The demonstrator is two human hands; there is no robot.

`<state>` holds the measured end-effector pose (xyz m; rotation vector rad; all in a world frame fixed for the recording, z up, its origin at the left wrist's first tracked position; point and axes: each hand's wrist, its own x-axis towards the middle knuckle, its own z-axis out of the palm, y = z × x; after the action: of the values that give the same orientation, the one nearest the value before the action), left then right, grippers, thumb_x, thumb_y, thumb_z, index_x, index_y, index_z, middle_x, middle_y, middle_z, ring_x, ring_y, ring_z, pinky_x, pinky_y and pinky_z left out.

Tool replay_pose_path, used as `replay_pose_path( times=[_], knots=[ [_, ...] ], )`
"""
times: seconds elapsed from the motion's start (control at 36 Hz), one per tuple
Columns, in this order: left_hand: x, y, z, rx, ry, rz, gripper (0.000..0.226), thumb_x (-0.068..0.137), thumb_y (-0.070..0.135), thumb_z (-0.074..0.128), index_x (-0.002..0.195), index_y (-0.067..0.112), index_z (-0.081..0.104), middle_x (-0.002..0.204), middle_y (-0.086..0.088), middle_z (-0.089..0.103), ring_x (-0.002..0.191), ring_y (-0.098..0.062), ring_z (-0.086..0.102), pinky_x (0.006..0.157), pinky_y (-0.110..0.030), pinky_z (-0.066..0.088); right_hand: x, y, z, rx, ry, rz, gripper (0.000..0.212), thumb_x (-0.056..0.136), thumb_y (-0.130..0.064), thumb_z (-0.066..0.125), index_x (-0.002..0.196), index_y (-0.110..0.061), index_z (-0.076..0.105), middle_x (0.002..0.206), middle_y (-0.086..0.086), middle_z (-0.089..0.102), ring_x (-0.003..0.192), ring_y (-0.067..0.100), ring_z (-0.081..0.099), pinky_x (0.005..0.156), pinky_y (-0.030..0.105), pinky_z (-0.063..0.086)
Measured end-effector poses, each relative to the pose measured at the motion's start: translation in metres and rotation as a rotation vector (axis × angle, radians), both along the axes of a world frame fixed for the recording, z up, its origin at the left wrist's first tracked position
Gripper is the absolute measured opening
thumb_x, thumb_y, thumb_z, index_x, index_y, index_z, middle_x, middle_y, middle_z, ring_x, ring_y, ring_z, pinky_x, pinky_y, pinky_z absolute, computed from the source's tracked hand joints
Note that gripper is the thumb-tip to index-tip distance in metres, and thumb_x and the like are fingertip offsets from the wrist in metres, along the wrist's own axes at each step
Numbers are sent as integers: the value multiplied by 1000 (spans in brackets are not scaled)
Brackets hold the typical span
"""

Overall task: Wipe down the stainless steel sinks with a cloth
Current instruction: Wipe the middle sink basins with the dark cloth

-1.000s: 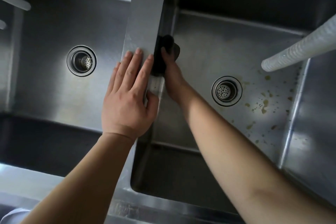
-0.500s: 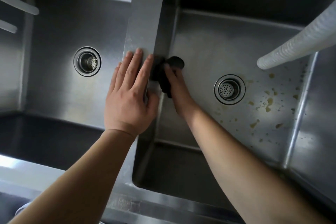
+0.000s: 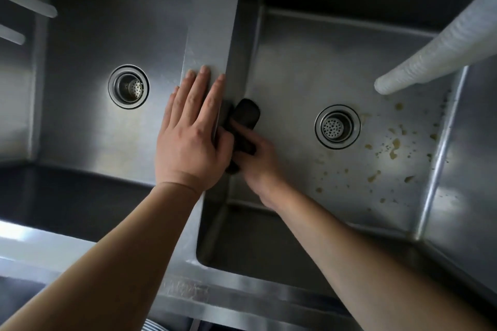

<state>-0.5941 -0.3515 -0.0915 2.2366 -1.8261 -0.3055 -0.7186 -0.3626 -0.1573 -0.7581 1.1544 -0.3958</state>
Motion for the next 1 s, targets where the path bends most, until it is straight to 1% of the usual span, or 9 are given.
replay_pose_path(
  times=[0.11,0.19,0.33,0.42,0.47,0.56,0.61,0.89,1.0],
  knots=[
    [-1,-1,1,-14,0,-3,75,80,18,55,153,11,37,161,-12,32,151,-31,23,124,-46,19,-41,27,8,27,25,431,63,76,2,60,129,-31,67,121,-7,71,111,5,64,102,23,46],
    [-1,0,1,-24,10,-3,75,80,17,54,153,11,38,160,-13,33,150,-32,23,124,-44,17,-71,29,10,51,117,814,60,77,2,58,122,-37,71,89,-2,74,76,12,64,77,24,50],
    [1,2,-2,-52,16,-15,73,82,19,53,152,11,38,159,-13,34,150,-33,24,123,-47,20,-98,19,15,-11,232,663,57,80,11,52,123,-21,71,86,23,67,63,10,56,58,12,38],
    [0,2,-2,-50,19,-12,73,81,19,52,153,11,38,160,-13,33,150,-33,24,123,-47,20,-105,21,18,-183,254,571,59,81,10,54,129,-20,67,127,11,67,113,18,61,87,1,36],
    [-1,2,-1,-58,21,-6,73,81,21,50,152,11,39,160,-13,33,150,-33,24,124,-44,19,-106,23,12,-299,355,698,58,85,-4,59,137,-29,60,150,-11,46,145,8,31,112,10,19],
    [-1,3,-1,-61,20,-14,73,82,22,49,153,11,38,160,-13,32,150,-33,24,124,-42,16,-108,27,-1,-212,546,1210,53,94,-33,54,147,-34,46,166,-11,13,154,15,1,122,38,6],
    [-1,3,-1,-68,24,-15,73,81,20,50,153,11,38,160,-13,32,150,-34,24,124,-43,16,-113,34,-1,22,629,1414,52,99,-49,44,148,-32,45,165,1,22,151,27,18,116,43,20],
    [-4,5,5,70,-27,-37,79,83,21,50,157,9,24,164,-16,20,153,-35,13,125,-47,8,-205,63,70,17,831,859,58,97,-63,42,151,-41,36,160,-6,36,146,22,34,119,47,28],
    [-11,8,9,37,-71,-404,62,82,12,57,144,13,49,161,-21,24,150,-43,14,123,-54,5,-235,87,92,-185,1090,730,58,98,-62,38,150,-38,38,162,-6,30,149,20,25,119,50,24]
  ],
)
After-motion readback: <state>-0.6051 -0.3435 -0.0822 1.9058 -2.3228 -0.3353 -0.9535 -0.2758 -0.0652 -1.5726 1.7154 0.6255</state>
